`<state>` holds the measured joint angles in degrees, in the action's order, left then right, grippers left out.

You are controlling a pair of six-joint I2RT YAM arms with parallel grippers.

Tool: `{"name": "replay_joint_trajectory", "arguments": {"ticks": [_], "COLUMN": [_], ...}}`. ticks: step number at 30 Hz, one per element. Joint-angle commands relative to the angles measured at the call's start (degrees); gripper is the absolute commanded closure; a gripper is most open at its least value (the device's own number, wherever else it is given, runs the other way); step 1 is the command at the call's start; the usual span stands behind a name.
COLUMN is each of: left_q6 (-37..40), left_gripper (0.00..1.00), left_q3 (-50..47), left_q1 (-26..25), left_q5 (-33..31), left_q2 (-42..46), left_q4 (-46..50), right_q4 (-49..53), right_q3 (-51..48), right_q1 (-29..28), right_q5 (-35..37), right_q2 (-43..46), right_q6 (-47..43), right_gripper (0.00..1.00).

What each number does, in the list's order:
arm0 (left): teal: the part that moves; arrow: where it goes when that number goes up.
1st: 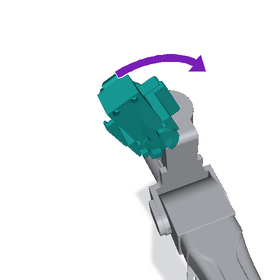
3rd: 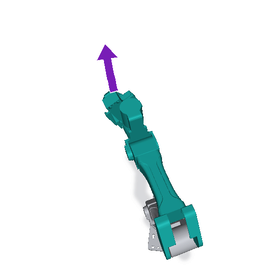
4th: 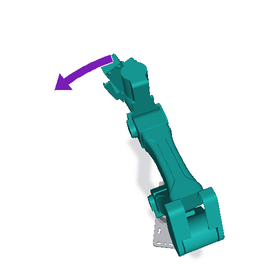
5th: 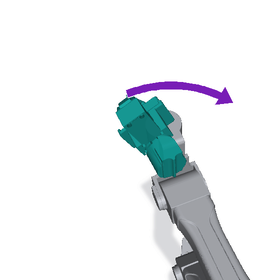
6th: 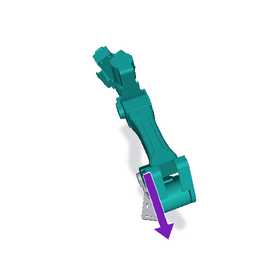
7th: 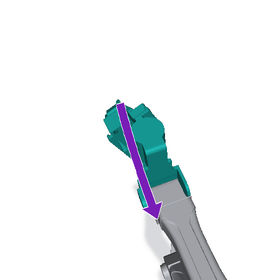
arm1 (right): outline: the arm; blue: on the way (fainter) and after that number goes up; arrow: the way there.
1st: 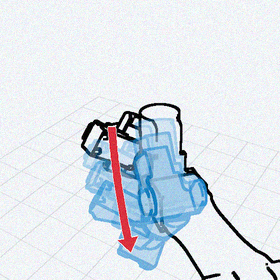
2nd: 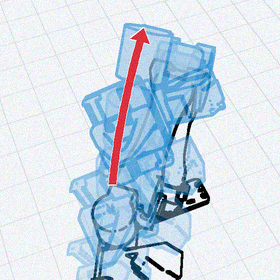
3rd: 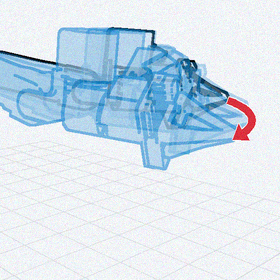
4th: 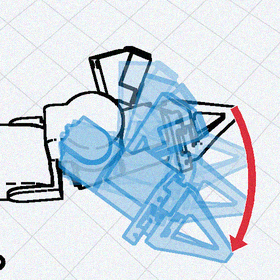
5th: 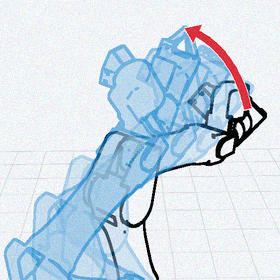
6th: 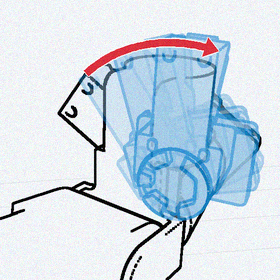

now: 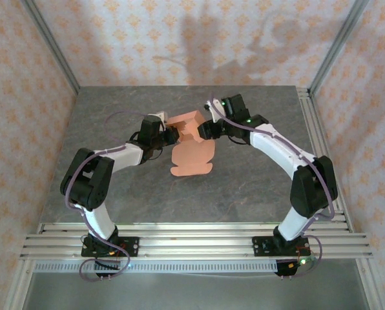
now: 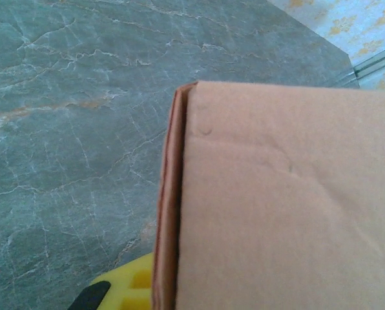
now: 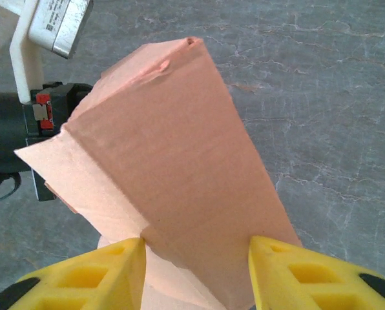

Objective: Fold the paper box

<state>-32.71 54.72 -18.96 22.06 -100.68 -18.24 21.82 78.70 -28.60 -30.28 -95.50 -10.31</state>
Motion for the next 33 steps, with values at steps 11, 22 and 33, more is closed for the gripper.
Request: {"name": "replay_joint_trajectory", "arguments": {"ticks": [11, 22, 33], "left_q6": [-0.69, -0.91, -1.07], "left_gripper": [1.00, 1.00, 1.00], "left_q3": [1.98, 2.30, 2.41], "left_q1": [-0.10, -0.51, -0.64], "left_q5": [1.49, 1.84, 2.02], "left_q2": [0.04, -0.04, -0.29], "left_q4": [-0.57, -1.01, -1.18], "right_q4": [-5.92, -5.98, -5.47], "right_q3": [-0.91, 0.51, 2.45], "right_q1": [-4.31, -7.51, -10.10], "right_q5": [18.96, 26.55, 33.87], "right_q2": [-0.29, -3.34, -6.37], "right_q6": [-1.66, -3.05, -3.38], "right_gripper": [0.59, 0.63, 0.73]}}
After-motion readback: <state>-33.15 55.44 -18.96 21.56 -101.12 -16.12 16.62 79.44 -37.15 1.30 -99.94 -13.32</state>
